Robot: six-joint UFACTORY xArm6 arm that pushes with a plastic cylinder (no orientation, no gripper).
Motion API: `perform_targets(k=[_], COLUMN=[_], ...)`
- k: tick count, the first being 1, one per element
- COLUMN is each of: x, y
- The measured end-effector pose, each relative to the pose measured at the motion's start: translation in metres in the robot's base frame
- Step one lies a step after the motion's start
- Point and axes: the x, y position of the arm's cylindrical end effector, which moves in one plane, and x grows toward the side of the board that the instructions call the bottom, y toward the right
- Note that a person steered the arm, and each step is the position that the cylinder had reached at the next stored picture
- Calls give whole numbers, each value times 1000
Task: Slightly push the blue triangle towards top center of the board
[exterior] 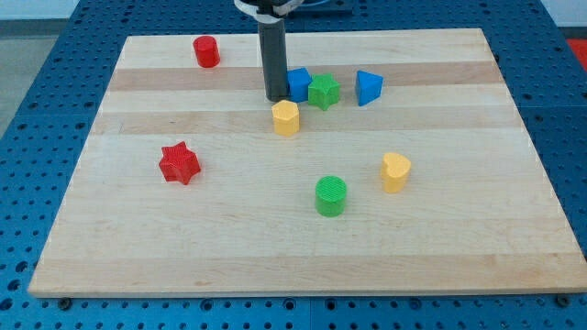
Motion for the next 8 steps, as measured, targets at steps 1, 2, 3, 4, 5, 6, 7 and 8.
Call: perform_targets(k=[1,2,3,4,5,6,7,8], x=[10,10,10,10,10,10,10,23], y=[12,33,50,74,93,103,103,106])
